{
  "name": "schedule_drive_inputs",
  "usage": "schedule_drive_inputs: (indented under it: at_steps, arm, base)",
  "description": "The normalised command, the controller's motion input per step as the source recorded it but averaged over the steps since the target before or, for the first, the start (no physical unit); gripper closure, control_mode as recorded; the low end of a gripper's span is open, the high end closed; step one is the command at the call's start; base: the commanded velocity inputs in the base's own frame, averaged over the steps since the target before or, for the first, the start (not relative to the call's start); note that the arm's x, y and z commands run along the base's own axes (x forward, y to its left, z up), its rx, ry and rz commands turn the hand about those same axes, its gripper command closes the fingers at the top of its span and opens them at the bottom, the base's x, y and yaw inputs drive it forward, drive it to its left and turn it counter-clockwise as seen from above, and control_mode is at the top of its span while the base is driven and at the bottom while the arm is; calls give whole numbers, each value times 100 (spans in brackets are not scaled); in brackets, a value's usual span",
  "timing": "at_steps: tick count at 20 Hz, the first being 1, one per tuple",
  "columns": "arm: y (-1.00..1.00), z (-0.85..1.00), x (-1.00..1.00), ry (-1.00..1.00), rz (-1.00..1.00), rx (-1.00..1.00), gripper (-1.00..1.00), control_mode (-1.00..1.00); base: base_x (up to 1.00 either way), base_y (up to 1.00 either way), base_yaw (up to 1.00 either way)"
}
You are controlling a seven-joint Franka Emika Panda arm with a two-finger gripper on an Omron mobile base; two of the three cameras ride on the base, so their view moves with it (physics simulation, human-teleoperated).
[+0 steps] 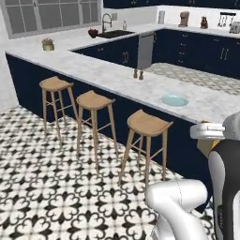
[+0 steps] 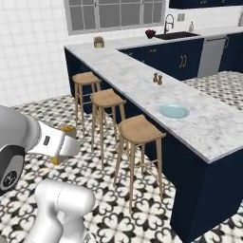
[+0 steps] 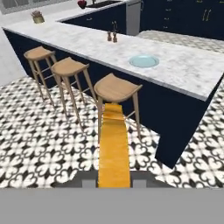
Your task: Start the toaster. Once the lever pops up, take the bread to the plate on the dining counter.
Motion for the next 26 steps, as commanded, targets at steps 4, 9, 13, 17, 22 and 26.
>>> schedule_drive_inputs:
  at_steps: [4, 9, 13, 17, 22, 26]
  arm:
    - [0, 0, 0, 0, 0, 0, 100, 100]
    - [0, 0, 0, 0, 0, 0, 100, 100]
    - [0, 0, 0, 0, 0, 0, 100, 100]
    - [0, 0, 0, 0, 0, 0, 100, 100]
    - [0, 0, 0, 0, 0, 0, 100, 100]
    - [0, 0, 0, 0, 0, 0, 100, 100]
  base:
    - [47, 70, -67]
    - [47, 70, -67]
    - [47, 71, -67]
    - [51, 75, -64]
    - [60, 87, -58]
    - [93, 73, -37]
